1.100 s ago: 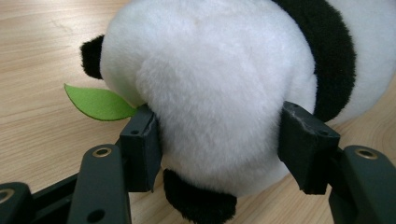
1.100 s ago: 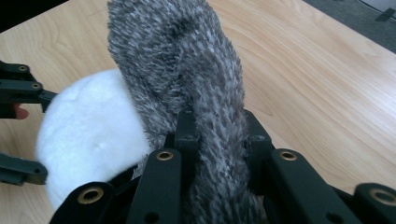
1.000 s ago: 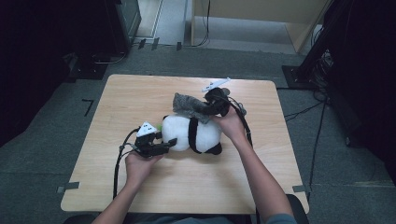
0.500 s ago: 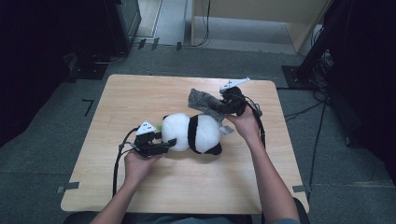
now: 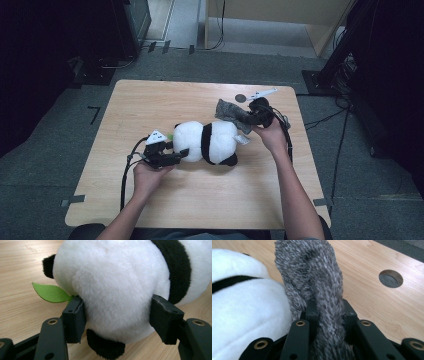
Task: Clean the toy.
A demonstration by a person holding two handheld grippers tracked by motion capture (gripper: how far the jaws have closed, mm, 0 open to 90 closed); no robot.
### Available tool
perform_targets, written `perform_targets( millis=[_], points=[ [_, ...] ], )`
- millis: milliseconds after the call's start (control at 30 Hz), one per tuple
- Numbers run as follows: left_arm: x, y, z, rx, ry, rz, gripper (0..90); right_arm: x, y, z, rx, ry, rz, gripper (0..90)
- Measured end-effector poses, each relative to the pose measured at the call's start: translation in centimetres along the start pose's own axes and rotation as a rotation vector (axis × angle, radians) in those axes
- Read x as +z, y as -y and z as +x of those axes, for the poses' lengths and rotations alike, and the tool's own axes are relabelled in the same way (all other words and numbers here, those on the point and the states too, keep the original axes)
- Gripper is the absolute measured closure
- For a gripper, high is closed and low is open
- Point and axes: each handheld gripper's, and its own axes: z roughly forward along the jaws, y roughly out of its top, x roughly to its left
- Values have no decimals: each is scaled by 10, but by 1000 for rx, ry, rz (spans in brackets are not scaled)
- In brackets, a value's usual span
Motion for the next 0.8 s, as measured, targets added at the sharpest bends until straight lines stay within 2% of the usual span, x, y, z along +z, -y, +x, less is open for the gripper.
perform_targets(
  millis=[133, 367, 567, 633, 800],
  points=[
    [0, 0, 0, 0, 1, 3, 351, 1, 6, -5, 22, -1, 18, 749],
    [0, 0, 0, 3, 3, 1, 350, -13, 4, -2, 21, 16, -21, 751],
    [0, 0, -1, 3, 1, -4, 350, -25, -8, 11, 0, 19, -73, 750],
    [0, 0, -1, 3, 2, -6, 352, -29, -14, 18, -28, 22, -86, 750],
    [0, -1, -1, 0, 1, -8, 357, -31, -28, 36, -63, 5, -118, 750]
  ],
)
